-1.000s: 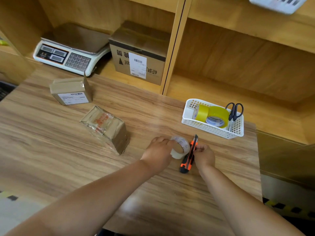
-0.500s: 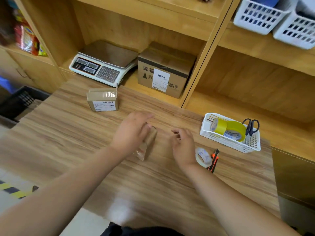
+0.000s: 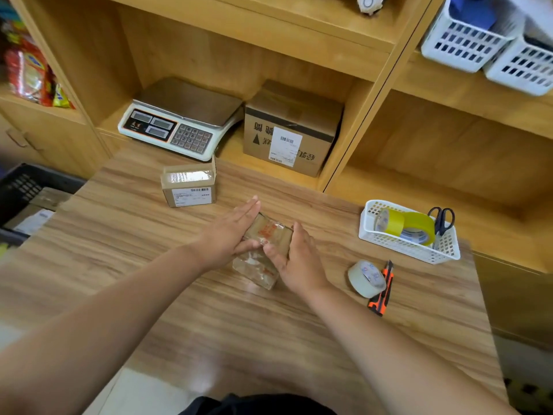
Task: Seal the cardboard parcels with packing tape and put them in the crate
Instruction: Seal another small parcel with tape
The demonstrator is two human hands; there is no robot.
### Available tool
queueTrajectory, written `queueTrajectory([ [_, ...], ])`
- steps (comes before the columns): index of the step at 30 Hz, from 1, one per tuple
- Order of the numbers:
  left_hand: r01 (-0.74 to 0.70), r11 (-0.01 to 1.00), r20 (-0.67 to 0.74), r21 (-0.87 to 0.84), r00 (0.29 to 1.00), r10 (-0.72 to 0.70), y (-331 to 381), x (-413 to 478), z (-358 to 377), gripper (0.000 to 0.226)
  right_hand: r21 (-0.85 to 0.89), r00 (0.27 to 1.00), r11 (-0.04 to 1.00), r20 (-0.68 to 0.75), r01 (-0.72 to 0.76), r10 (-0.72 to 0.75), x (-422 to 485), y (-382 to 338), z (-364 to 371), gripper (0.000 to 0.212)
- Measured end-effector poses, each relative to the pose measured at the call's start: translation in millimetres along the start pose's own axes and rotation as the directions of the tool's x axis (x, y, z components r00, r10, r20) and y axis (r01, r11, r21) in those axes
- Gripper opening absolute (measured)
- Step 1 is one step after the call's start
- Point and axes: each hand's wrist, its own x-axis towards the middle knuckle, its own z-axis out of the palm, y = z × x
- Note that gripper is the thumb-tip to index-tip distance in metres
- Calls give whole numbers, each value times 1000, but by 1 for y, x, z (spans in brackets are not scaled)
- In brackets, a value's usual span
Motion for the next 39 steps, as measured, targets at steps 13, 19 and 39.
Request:
queueTrajectory([
  [13, 56, 996, 14, 72, 998, -57, 6, 5, 3, 92, -136, 989, 990, -146, -28, 8, -2, -2, 15, 96],
  [19, 4, 1000, -20, 25, 1000, -4, 4, 2, 4, 98, -57, 985, 998, -172, -40, 29, -2, -4, 19, 95],
  [39, 179, 768, -7, -615, 973, -232, 10, 17, 10, 22, 539, 940, 827, -176, -158, 294, 11, -6, 22, 28],
])
